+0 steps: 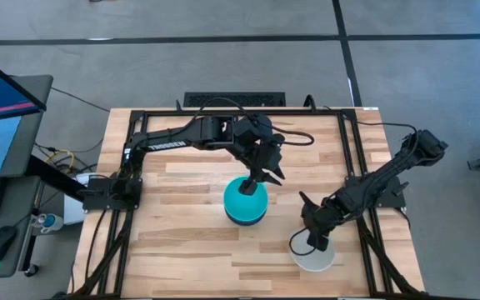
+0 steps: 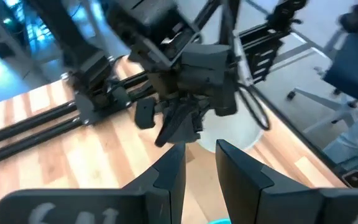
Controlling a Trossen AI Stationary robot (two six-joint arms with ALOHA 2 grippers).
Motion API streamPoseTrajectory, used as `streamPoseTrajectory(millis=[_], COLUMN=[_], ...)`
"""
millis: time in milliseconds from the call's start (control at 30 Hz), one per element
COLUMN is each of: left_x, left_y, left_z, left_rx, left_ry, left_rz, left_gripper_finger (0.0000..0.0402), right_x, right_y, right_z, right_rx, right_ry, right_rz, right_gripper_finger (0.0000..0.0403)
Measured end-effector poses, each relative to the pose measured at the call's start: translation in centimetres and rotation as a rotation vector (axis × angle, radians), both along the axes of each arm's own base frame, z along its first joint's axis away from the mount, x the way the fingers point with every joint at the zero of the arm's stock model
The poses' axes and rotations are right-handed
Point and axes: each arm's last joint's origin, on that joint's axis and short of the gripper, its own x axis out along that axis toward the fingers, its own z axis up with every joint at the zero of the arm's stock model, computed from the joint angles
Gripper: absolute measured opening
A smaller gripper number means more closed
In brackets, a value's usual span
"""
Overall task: Nest bowls inside each other
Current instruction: Stack the white bowl on the light blue bowl
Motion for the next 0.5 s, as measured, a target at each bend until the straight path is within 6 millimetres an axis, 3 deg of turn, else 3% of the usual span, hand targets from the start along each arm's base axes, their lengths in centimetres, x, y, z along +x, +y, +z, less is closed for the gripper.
streamPoseTrajectory(millis=[167,500], left_x=[-0.9,-5.1], left_y=[0.8,2.1], left_z=[0.7,4.5], left_rx=[0.044,0.064], left_ry=[0.028,0.006], left_rz=[0.135,0.271], left_gripper_finger=[0.008,0.008], right_x=[1.4,2.9], right_y=[-0.3,-2.4], right_z=[1.9,11.2], right_rx=[-0.077,-0.295], right_ry=[-0.083,-0.098], right_rz=[-0.079,-0.173], right_gripper_finger=[0.001,0.001])
